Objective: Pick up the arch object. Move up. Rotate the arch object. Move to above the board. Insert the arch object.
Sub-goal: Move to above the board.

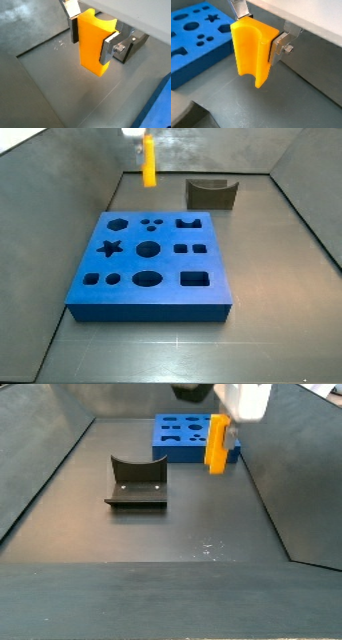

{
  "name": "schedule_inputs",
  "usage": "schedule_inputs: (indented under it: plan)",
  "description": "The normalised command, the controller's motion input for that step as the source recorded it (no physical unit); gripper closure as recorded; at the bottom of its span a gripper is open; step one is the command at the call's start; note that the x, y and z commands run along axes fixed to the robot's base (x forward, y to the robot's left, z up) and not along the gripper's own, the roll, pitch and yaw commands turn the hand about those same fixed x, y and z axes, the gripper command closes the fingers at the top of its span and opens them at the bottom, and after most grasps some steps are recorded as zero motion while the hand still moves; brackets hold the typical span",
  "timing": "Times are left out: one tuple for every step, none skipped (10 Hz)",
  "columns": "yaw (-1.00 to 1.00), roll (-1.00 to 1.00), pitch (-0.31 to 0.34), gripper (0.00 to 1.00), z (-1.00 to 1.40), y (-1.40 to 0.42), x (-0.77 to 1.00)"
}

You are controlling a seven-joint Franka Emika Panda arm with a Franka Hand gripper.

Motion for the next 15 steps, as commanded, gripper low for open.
schedule_inputs:
  plan:
    - [-0.02,0.07,0.093,1.00,1.00,-0.02,0.08]
    - [-0.02,0.07,0.091,1.00,1.00,-0.02,0.08]
    - [-0.02,0.08,0.091,1.00,1.00,-0.02,0.07]
    - [-0.02,0.09,0.090,1.00,1.00,-0.02,0.07]
    - [-0.01,0.09,0.092,1.00,1.00,-0.01,0.06]
    - [-0.01,0.10,0.094,1.00,1.00,-0.01,0.06]
    - [-0.01,0.10,0.094,1.00,1.00,-0.01,0.06]
    - [0.00,0.10,0.094,1.00,1.00,-0.01,0.05]
    - [0.00,0.10,0.095,1.00,1.00,-0.01,0.05]
    - [0.01,0.11,0.093,1.00,1.00,-0.01,0.04]
    - [0.01,0.11,0.088,1.00,1.00,-0.01,0.04]
    - [0.01,0.11,0.089,1.00,1.00,-0.01,0.04]
    - [0.02,0.11,0.089,1.00,1.00,-0.01,0.04]
    - [0.02,0.11,0.091,1.00,1.00,-0.01,0.03]
    - [0.02,0.11,0.087,1.00,1.00,-0.01,0.03]
